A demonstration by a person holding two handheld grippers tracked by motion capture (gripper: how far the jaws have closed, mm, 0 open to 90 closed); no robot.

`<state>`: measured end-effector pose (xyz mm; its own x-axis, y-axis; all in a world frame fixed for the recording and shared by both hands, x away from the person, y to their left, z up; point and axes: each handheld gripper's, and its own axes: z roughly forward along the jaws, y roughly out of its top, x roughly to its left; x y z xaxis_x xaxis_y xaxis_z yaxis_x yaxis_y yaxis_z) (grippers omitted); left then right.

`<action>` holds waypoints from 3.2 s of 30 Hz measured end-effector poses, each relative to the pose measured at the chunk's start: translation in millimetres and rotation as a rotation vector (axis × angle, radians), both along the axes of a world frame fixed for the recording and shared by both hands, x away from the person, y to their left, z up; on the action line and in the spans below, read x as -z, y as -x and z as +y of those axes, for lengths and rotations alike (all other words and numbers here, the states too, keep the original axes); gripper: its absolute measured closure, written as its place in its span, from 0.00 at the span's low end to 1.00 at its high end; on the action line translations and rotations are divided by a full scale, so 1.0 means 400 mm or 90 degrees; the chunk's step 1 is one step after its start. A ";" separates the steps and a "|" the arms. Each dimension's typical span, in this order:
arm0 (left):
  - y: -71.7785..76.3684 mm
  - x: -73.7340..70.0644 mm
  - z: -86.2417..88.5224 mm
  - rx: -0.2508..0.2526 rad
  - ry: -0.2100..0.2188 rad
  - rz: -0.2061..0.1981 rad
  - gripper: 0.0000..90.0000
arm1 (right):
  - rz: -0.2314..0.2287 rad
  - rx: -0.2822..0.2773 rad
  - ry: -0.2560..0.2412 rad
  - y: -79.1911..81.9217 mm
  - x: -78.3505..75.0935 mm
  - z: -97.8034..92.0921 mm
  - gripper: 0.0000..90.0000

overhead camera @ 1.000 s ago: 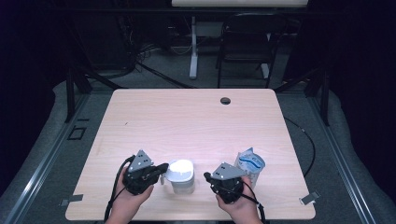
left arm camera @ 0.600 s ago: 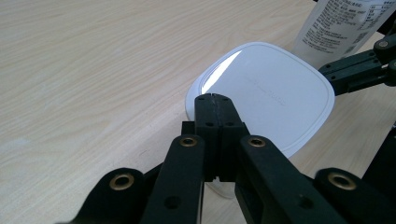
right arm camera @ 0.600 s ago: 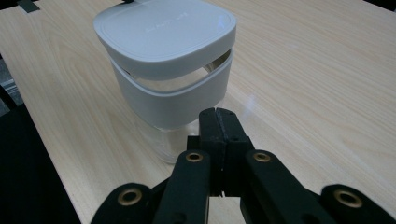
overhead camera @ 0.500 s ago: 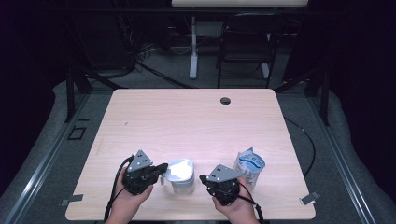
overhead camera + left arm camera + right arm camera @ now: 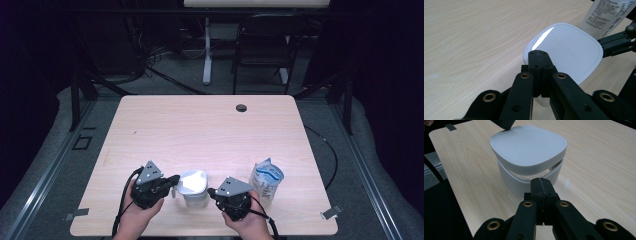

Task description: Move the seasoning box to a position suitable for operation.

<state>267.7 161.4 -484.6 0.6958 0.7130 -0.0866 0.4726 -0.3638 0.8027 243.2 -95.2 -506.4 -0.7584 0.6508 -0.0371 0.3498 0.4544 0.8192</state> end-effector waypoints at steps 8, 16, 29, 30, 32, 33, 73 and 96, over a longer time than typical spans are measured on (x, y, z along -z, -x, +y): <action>-0.001 0.002 0.002 -0.002 0.011 0.004 1.00 | 0.000 -0.006 -0.001 -0.001 0.003 0.009 1.00; -0.001 0.002 0.004 -0.002 0.013 0.006 1.00 | 0.003 -0.007 -0.005 -0.003 0.002 0.008 1.00; -0.002 0.002 0.004 -0.001 0.013 0.007 1.00 | 0.002 -0.005 -0.008 -0.003 0.003 0.008 1.00; -0.002 0.002 0.004 -0.001 0.013 0.007 1.00 | 0.002 -0.005 -0.007 -0.004 0.003 0.008 1.00; -0.001 0.002 0.003 -0.002 0.013 0.005 1.00 | 0.002 -0.005 -0.006 -0.003 0.003 0.008 1.00; -0.001 0.002 0.003 -0.002 0.013 0.005 1.00 | 0.002 -0.004 -0.009 -0.003 0.003 0.009 1.00; 0.002 -0.016 0.117 -0.071 0.018 0.007 0.81 | -0.009 -0.011 -0.028 -0.036 -0.044 0.033 1.00; -0.001 -0.017 0.144 -0.091 0.031 0.010 0.70 | -0.001 -0.014 -0.031 -0.052 -0.072 0.047 1.00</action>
<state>268.3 219.0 -477.9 0.5863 0.7989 -0.1341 0.5293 -0.2525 0.8099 264.1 -76.5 -477.7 -0.7728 0.6346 -0.0061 0.3392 0.4212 0.8412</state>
